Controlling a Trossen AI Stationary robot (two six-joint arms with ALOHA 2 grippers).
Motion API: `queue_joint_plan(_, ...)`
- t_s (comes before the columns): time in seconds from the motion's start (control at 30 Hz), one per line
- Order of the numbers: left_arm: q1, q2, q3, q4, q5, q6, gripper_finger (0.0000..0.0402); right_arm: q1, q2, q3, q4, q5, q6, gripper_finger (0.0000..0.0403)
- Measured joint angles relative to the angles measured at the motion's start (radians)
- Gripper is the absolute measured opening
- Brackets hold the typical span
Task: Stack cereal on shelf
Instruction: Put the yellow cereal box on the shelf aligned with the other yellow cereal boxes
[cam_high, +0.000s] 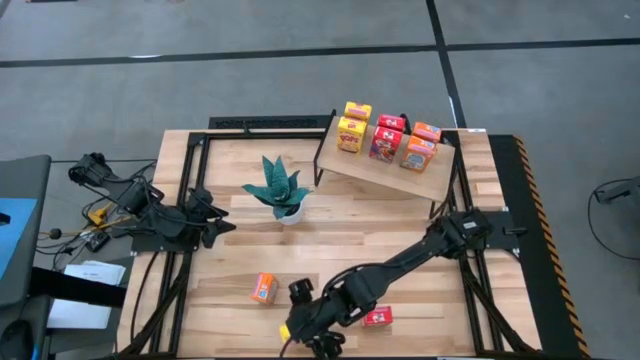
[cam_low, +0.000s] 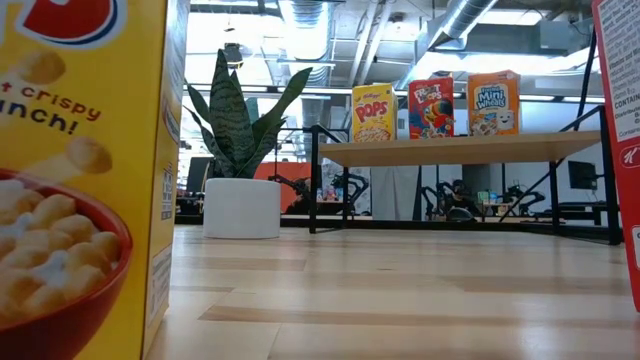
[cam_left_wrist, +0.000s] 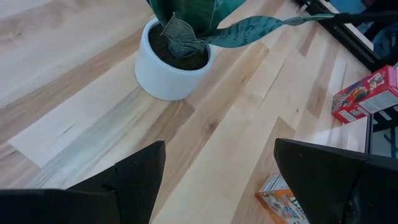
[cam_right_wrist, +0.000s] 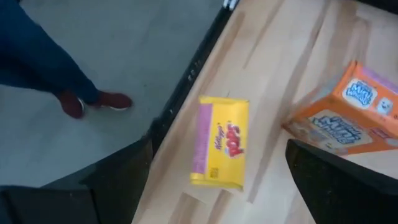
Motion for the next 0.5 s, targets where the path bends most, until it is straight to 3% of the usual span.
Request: queue_joint_plan(0.5, 0.000, 0.000, -0.001, -0.010, -0.008, -0.028, 0.0293, 0.002, 0.129, 0.001, 0.042, 0.026, 0.179, 0.0388)
